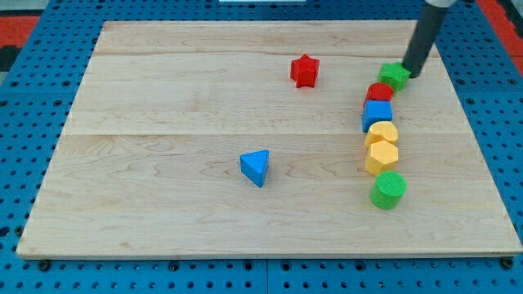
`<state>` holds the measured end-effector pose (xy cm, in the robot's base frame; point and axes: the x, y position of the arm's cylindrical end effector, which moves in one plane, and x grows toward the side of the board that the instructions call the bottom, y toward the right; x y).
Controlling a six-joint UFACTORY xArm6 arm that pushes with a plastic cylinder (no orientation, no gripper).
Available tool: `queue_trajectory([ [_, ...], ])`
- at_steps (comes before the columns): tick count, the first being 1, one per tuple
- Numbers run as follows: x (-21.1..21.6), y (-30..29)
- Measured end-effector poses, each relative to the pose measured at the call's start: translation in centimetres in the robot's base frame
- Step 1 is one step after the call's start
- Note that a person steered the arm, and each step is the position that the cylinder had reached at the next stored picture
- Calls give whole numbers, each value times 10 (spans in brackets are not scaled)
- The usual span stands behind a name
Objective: Move the red star closer to the green star
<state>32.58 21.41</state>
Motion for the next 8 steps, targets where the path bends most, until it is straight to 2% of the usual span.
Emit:
queue_trajectory([
  [2,-15,-14],
  [3,-72,-60],
  [4,-96,-173],
  [5,-71,-203],
  [6,-34,-203],
  [8,-11,-203],
])
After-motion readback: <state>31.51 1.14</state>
